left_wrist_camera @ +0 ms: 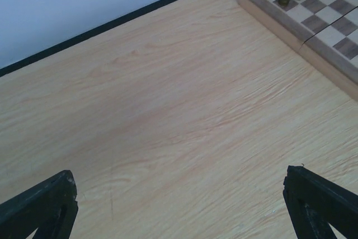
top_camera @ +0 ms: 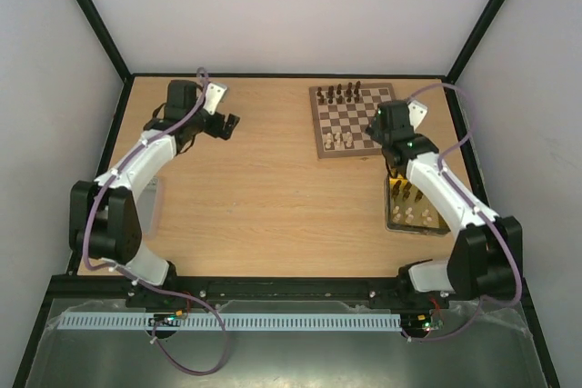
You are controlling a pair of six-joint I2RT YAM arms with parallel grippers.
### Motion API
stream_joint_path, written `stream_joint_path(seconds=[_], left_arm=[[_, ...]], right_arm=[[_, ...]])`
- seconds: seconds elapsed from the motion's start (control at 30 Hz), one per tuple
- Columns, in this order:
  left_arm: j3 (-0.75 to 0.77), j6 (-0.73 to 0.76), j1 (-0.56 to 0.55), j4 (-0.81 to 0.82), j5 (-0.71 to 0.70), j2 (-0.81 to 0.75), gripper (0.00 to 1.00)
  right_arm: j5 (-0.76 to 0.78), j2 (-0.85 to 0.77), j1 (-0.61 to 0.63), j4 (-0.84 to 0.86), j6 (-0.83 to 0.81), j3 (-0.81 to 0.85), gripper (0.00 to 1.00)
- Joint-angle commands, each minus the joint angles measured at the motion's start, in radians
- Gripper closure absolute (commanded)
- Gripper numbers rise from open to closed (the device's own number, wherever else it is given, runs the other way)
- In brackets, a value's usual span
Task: Set up the chess pieces on the board
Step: Move the chessboard to the center of the board.
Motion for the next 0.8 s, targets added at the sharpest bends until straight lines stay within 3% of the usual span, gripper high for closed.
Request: stream_joint_path(seconds=[0.0,0.17,0.23,0.43,0.5,0.57,0.77], left_arm=[[0.152,-0.022,-0.018,-0.16,0.062,0.109,0.0],[0.384,-0.081,-0.026,-0.255,0.134,0.288,0.1],[0.48,-0.097,-0.034,-0.274,0.116,0.352,0.16],[0.722,-0.1,-0.057,-0.311,0.078,0.521,0.51],[0.823,-0.1,-0.066,-0.348,0.07,0.597,0.7],[0.957,-0.104,-0.074,-0.399,0.064,0.687,0.81],[1.102,-0.13,-0.109,-0.431,0.071,0.863,0.97]], right_arm=[[-0.023,0.107,-0.082,-0.08,-0.003,0.151,0.03],[-0.164,0.301,-0.223,-0.067,0.05,0.317,0.01],[-0.188,0.374,-0.263,-0.057,0.062,0.375,0.07],[-0.199,0.586,-0.322,-0.088,0.042,0.574,0.34],[-0.189,0.639,-0.326,-0.086,0.028,0.611,0.39],[-0.177,0.683,-0.328,-0.078,0.015,0.652,0.49],[-0.157,0.789,-0.33,-0.087,0.007,0.732,0.82]])
